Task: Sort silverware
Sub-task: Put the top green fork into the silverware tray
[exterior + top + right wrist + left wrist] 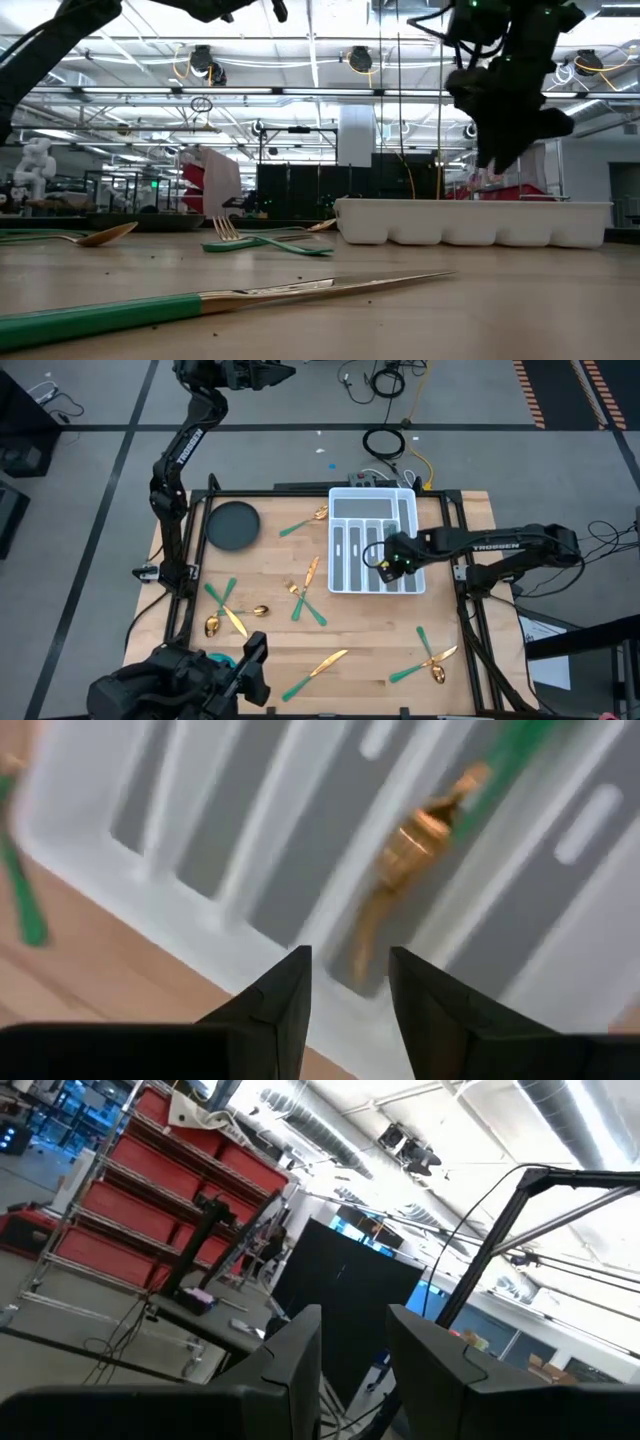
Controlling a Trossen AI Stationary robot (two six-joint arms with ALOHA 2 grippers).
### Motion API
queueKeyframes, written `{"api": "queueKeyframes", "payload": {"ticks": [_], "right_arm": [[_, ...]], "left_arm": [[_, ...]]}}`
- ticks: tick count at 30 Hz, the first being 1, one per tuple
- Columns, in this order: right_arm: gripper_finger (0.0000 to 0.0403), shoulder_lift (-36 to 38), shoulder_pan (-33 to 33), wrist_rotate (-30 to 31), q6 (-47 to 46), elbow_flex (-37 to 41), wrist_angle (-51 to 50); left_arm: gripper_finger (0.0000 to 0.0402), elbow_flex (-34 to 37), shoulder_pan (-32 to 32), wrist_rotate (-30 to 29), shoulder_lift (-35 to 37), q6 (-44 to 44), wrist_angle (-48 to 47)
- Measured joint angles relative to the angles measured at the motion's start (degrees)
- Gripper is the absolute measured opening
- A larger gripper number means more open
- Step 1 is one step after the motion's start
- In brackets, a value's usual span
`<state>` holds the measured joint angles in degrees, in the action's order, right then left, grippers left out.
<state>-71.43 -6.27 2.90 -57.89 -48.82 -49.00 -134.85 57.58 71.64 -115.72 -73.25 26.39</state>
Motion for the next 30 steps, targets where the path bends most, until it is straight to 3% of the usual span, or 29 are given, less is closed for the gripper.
{"api": "queueKeyframes", "payload": {"ticks": [11,30], "right_arm": [[0.013,-4.18,1.14,-1.87,-1.79,0.0,-0.49],[0.013,-13.51,1.07,0.02,5.79,0.0,1.3]], "left_arm": [[0.0123,0.0,0.0,-0.11,0.0,0.07,0.1],[0.0123,0.0,0.0,-0.09,-0.02,0.13,0.09]]}}
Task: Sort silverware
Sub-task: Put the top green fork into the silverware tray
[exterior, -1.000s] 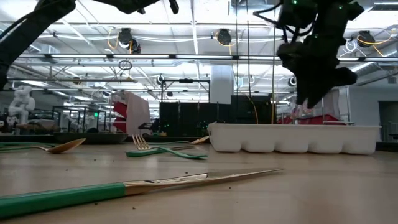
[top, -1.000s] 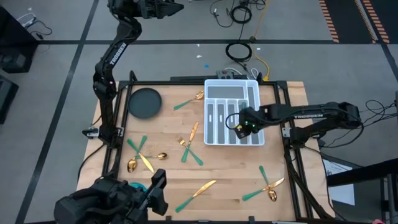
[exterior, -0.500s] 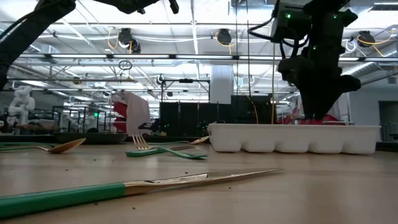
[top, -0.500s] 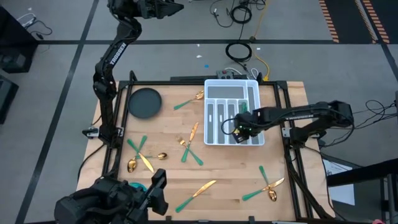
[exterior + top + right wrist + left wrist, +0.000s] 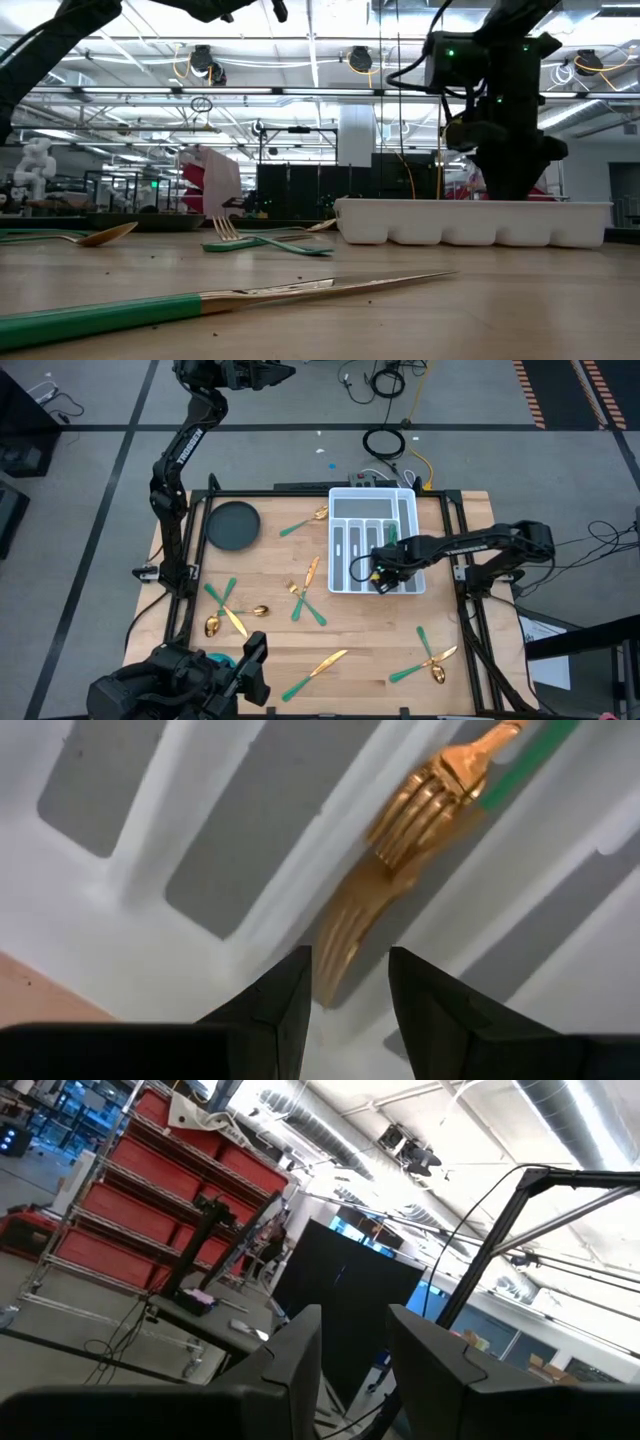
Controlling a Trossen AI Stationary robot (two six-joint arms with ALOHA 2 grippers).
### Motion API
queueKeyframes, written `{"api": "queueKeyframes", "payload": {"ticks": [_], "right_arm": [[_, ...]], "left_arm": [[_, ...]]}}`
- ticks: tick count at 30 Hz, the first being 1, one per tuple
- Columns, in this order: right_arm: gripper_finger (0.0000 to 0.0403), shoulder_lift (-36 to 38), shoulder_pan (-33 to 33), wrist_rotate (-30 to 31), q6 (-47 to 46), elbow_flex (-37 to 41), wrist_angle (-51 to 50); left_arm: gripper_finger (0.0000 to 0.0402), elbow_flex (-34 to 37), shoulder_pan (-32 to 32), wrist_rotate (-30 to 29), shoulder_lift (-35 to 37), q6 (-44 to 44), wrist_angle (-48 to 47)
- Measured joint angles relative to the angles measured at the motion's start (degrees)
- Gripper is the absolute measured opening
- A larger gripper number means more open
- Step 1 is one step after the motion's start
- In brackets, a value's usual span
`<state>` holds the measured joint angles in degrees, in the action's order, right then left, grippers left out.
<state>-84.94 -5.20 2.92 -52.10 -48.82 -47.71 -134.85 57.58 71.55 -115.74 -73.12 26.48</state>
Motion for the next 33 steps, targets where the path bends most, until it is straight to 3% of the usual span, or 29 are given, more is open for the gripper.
{"api": "queueKeyframes", "payload": {"ticks": [7,15,26,33], "right_arm": [[0.0116,-1.66,0.0,-0.58,1.31,0.0,1.42],[0.001,-2.15,0.0,-1.51,2.99,0.0,0.96],[0.0001,-1.51,0.11,-3.06,2.05,-0.31,-1.24],[0.0,2.77,0.11,-3.0,0.54,-0.31,-3.27]], "left_arm": [[0.0123,0.0,0.04,0.0,0.0,0.42,0.02],[0.0123,0.0,0.04,0.02,-0.02,0.39,0.02],[0.0123,0.0,0.07,0.02,-0.04,0.09,0.05],[0.0123,0.0,0.22,0.02,-0.04,0.18,0.06]]}}
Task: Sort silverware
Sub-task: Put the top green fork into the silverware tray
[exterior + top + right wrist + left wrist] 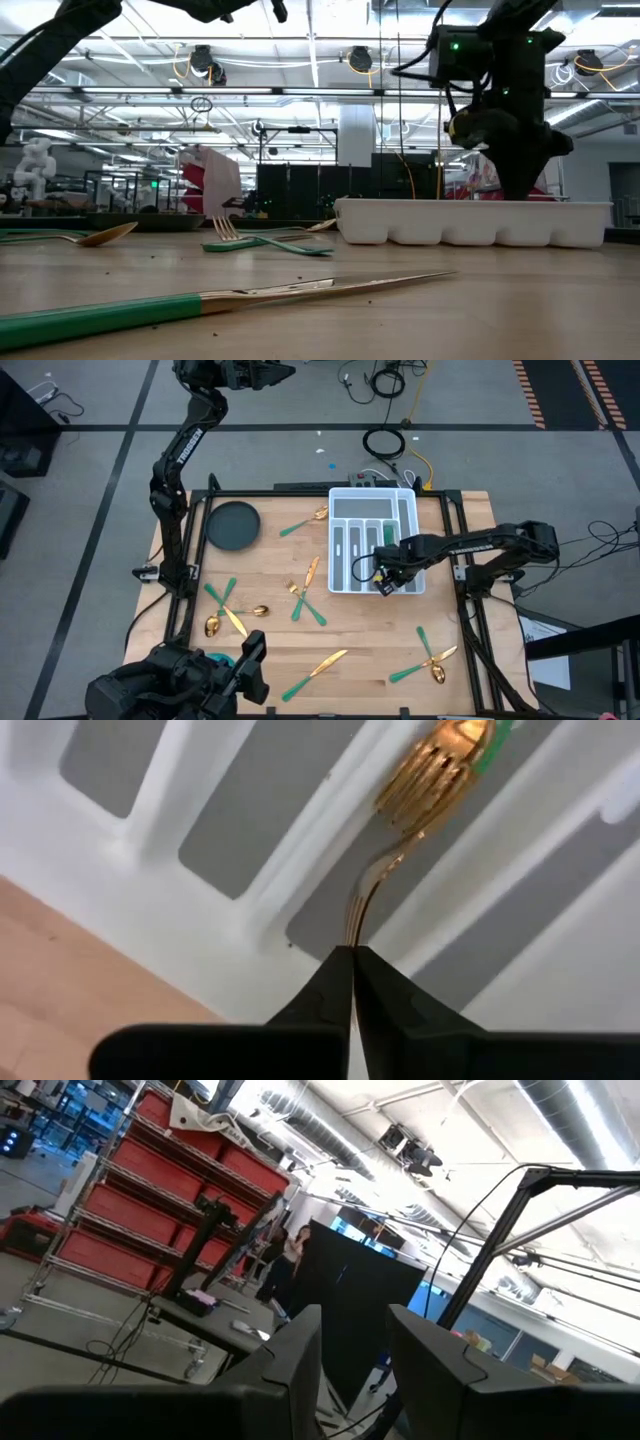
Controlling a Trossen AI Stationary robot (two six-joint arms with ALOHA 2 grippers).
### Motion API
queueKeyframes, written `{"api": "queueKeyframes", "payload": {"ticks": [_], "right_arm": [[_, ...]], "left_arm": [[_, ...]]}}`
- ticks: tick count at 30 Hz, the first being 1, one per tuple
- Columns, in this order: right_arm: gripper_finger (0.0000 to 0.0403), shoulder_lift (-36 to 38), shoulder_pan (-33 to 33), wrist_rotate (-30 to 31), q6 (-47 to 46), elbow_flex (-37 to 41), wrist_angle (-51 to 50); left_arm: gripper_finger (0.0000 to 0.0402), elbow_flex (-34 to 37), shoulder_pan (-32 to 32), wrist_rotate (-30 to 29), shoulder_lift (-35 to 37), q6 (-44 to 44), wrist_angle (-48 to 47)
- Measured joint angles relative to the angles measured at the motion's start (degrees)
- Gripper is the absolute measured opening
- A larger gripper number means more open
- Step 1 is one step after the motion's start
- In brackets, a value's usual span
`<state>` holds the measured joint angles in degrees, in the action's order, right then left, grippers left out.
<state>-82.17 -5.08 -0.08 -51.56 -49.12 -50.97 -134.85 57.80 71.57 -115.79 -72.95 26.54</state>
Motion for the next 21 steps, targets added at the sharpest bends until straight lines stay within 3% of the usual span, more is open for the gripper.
{"api": "queueKeyframes", "payload": {"ticks": [6,11,16,21], "right_arm": [[0.0,4.03,-0.04,1.42,-1.28,-0.23,-3.55],[0.0,4.56,-0.04,6.8,1.08,-6.4,-15.81],[0.0,1.95,-0.45,12.57,6.81,-16.81,-28.76],[0.0,-5.52,-1.66,15.35,15.8,-23.05,-36.93]], "left_arm": [[0.0123,0.0,0.02,0.0,0.0,0.35,0.02],[0.0123,0.0,0.02,0.0,-0.01,0.37,0.02],[0.0123,0.0,0.02,-0.01,-0.02,0.35,0.02],[0.0123,0.0,-0.02,-0.63,-0.02,1.4,0.0]]}}
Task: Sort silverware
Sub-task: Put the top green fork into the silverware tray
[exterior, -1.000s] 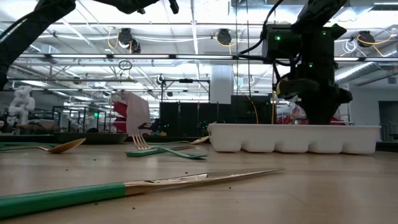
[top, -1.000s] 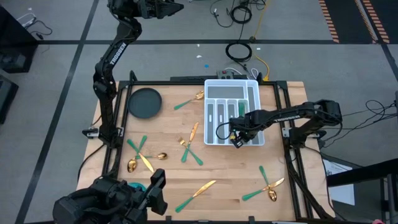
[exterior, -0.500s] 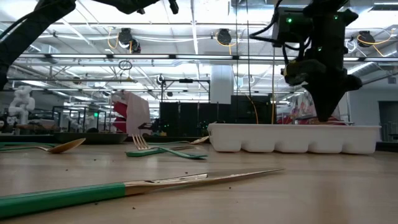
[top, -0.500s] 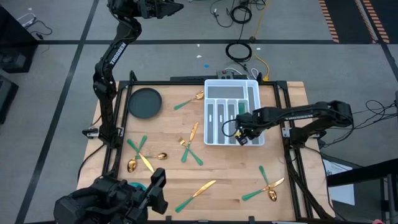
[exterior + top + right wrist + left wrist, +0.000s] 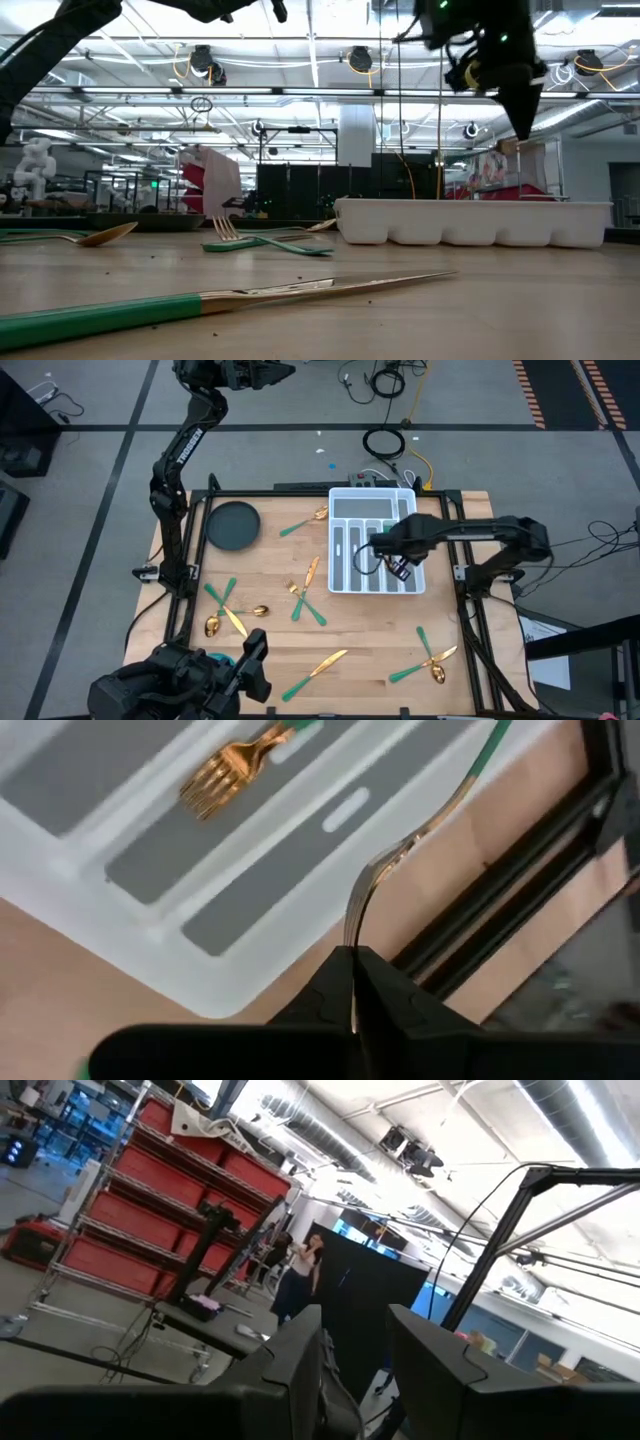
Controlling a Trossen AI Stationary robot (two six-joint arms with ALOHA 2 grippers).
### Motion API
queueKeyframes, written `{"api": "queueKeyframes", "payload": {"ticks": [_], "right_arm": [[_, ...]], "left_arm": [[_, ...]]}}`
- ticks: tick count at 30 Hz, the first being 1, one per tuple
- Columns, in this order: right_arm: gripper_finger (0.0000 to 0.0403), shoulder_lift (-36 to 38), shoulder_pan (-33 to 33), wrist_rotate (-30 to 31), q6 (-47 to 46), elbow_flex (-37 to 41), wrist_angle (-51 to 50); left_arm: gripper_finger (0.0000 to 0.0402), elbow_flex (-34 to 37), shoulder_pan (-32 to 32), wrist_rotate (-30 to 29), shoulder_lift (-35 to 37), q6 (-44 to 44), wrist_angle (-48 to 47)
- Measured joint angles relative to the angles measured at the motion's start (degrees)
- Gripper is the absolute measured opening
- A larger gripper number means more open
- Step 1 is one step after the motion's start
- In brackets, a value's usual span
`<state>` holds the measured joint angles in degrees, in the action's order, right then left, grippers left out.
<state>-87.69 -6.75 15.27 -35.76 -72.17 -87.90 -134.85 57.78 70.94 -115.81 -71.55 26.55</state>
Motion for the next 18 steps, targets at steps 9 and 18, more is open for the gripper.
{"api": "queueKeyframes", "payload": {"ticks": [9,18], "right_arm": [[0.0,-17.28,-0.06,-0.32,8.68,-5.16,-2.05],[0.0,-25.98,0.05,-1.92,13.9,-8.99,-2.08]], "left_arm": [[0.0123,0.0,0.0,-0.74,0.0,0.07,-0.02],[0.0123,0.0,0.0,-2.06,0.0,-0.11,-0.07]]}}
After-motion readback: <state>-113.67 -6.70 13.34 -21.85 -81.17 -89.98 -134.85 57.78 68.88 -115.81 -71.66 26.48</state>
